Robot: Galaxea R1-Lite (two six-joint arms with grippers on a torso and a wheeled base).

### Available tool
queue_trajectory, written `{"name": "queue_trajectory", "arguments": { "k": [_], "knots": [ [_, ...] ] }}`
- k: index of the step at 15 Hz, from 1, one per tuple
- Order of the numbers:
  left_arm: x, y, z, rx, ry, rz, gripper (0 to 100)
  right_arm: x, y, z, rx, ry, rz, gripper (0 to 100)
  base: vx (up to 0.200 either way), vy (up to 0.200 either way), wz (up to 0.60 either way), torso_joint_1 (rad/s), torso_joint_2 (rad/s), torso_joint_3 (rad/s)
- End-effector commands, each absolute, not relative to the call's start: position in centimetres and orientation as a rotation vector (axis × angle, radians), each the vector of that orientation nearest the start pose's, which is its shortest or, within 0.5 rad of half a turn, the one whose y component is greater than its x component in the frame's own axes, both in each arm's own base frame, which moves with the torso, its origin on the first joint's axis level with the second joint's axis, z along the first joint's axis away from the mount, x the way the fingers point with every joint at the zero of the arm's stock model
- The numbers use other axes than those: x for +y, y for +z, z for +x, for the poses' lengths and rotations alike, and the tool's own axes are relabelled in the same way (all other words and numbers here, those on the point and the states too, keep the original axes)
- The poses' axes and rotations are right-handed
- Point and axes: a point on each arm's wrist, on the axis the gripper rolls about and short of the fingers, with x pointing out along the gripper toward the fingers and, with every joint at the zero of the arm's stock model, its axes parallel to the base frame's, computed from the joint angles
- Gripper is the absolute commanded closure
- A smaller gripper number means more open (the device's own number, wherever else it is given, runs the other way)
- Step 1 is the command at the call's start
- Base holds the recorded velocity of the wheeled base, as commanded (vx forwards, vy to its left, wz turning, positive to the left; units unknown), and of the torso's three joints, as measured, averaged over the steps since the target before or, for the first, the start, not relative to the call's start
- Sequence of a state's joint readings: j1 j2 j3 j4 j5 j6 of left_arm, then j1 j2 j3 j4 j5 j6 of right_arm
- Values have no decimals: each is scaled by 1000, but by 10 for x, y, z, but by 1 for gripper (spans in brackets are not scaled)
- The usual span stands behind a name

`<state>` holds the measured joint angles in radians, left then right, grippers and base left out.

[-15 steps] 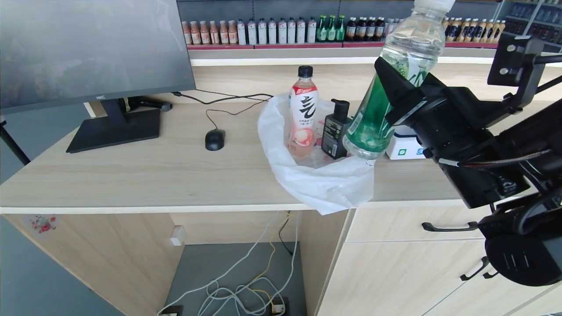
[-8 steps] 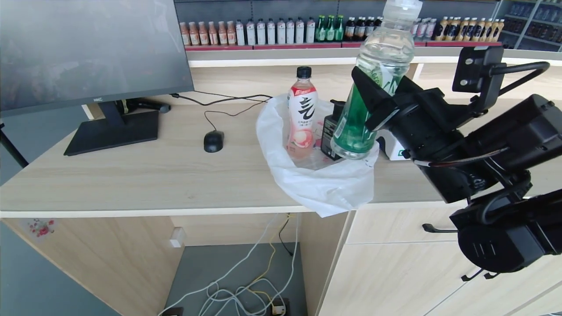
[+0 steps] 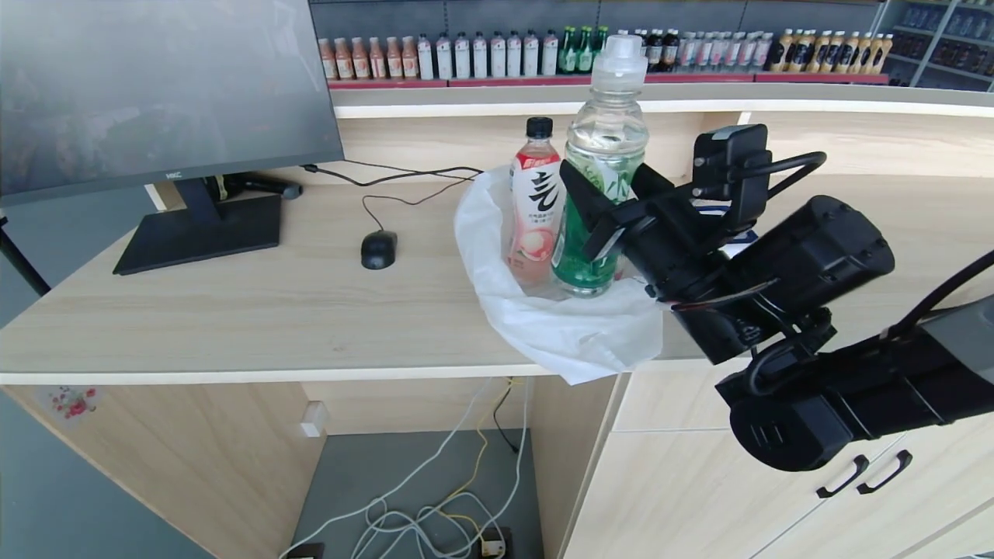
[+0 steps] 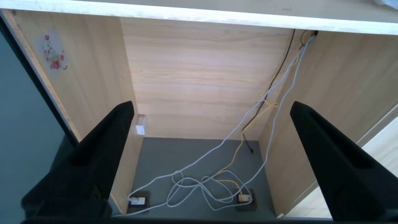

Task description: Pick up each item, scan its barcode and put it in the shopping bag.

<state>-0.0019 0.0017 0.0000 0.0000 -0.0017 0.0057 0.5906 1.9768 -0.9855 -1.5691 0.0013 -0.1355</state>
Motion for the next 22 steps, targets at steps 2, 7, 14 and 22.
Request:
{"name": "queue_trajectory", "arguments": {
  "k": [2, 7, 14, 22],
  "knots": [
    [0, 75, -23, 3, -3, 6, 0, 208, 222, 309, -598, 536, 38, 100, 0, 0, 0, 0, 0, 0],
    [0, 76, -23, 2, -3, 6, 0, 218, 222, 321, -624, 537, 48, 100, 0, 0, 0, 0, 0, 0],
    [0, 75, -23, 3, -3, 6, 0, 220, 203, 336, -586, 525, 35, 100, 0, 0, 0, 0, 0, 0],
    [0, 76, -23, 2, -3, 6, 0, 211, 183, 341, -516, 509, 3, 100, 0, 0, 0, 0, 0, 0]
  ]
}}
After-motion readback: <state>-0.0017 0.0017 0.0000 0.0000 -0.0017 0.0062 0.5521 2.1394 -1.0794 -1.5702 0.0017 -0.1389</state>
